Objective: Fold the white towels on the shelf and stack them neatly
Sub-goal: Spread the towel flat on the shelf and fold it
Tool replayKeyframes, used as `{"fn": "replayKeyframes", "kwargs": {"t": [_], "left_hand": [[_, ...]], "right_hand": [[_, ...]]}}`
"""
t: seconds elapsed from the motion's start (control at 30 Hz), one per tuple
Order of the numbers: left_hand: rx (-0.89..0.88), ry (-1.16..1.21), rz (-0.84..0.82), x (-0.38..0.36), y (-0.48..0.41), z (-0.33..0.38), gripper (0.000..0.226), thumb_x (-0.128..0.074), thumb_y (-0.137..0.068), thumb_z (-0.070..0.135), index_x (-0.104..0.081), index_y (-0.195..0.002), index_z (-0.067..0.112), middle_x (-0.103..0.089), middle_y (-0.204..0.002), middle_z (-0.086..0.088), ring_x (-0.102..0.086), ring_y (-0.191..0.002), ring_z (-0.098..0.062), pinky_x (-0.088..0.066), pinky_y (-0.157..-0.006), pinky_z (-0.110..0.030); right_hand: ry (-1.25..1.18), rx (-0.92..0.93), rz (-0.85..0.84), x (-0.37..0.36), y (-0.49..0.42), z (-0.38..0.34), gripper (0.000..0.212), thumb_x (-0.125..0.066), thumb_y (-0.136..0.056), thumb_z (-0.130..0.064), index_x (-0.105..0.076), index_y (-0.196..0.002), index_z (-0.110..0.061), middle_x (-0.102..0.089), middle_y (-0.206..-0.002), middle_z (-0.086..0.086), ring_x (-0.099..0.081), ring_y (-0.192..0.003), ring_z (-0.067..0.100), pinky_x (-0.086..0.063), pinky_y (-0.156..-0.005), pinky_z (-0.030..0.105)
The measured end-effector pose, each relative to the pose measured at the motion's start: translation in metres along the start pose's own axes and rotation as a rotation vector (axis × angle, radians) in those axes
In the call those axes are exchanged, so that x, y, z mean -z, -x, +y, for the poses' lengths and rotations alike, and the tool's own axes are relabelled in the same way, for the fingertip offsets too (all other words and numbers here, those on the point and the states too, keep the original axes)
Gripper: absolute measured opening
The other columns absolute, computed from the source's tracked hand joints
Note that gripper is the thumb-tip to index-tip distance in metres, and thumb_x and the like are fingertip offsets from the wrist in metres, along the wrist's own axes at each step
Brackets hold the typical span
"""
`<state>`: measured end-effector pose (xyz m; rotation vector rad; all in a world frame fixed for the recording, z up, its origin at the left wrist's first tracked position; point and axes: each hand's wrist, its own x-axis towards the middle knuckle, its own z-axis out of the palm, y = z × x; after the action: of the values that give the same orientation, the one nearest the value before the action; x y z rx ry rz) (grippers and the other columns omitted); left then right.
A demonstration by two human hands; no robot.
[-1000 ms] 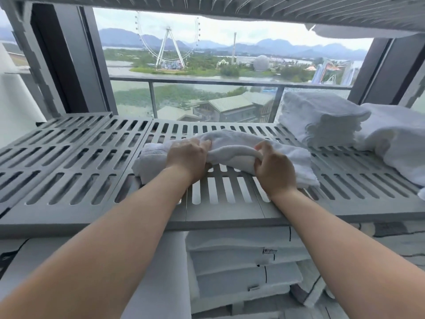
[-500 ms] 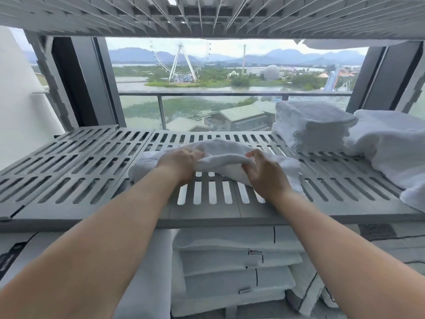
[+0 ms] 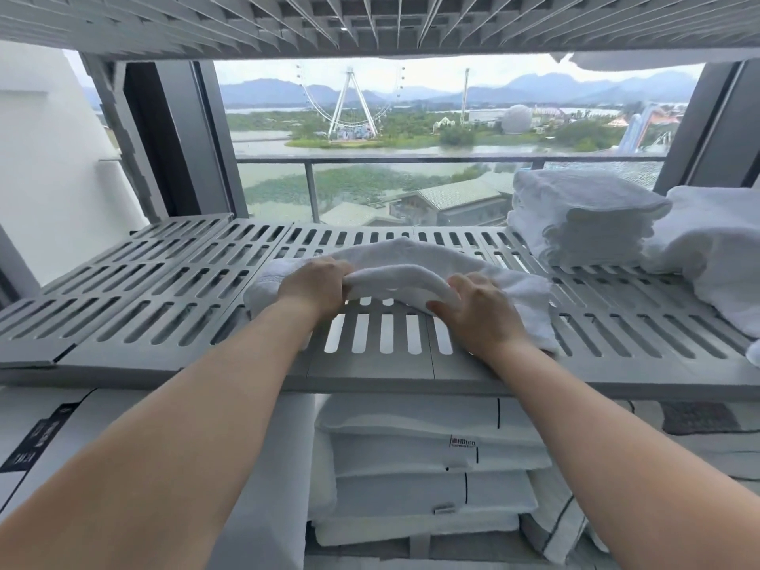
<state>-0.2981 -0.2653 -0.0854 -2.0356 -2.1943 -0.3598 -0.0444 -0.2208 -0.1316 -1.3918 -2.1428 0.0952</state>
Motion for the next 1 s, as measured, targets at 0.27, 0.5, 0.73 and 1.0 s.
{"fn": "replayKeyframes", "kwargs": {"t": [0.27, 0.5, 0.73, 1.0], "left_hand": [[-0.088, 0.056, 0.031, -0.006, -0.011, -0.015, 0.045, -0.061, -0.094, 0.055, -0.065, -0.103, 0.011, -0.043, -0.141, -0.005, -0.061, -0.107, -0.030, -0.052, -0.084, -0.042], [-0.165, 0.061, 0.014, -0.016, -0.031, -0.023, 0.053, -0.079, -0.075, 0.057, -0.060, -0.106, 0.019, -0.048, -0.133, 0.000, -0.059, -0.108, -0.026, -0.053, -0.087, -0.042], [-0.256, -0.113, 0.066, -0.027, -0.050, -0.026, 0.062, -0.059, -0.094, 0.049, -0.038, -0.150, 0.034, -0.060, -0.136, -0.001, -0.060, -0.117, -0.026, -0.043, -0.101, -0.043], [-0.223, -0.035, -0.042, 0.006, -0.050, -0.020, 0.025, -0.054, -0.098, 0.042, -0.061, -0.120, 0.031, -0.070, -0.113, -0.002, -0.064, -0.106, -0.027, -0.052, -0.087, -0.041]], "right_hand": [[0.255, -0.034, -0.100, -0.005, -0.011, -0.007, 0.065, -0.044, -0.086, -0.075, -0.048, -0.135, -0.033, -0.059, -0.130, 0.002, -0.054, -0.121, 0.027, -0.040, -0.101, 0.047], [0.344, -0.017, -0.041, -0.010, -0.018, -0.004, 0.036, -0.041, -0.100, -0.054, -0.056, -0.109, -0.023, -0.060, -0.113, 0.002, -0.052, -0.112, 0.029, -0.041, -0.088, 0.046], [0.271, 0.011, 0.073, -0.016, -0.026, -0.001, 0.032, -0.049, -0.100, -0.045, -0.060, -0.103, -0.015, -0.063, -0.107, 0.008, -0.057, -0.104, 0.032, -0.045, -0.081, 0.044], [0.142, 0.040, 0.151, -0.015, -0.026, 0.002, 0.033, -0.054, -0.099, -0.042, -0.061, -0.105, -0.010, -0.066, -0.104, 0.012, -0.064, -0.090, 0.036, -0.040, -0.067, 0.037]]}}
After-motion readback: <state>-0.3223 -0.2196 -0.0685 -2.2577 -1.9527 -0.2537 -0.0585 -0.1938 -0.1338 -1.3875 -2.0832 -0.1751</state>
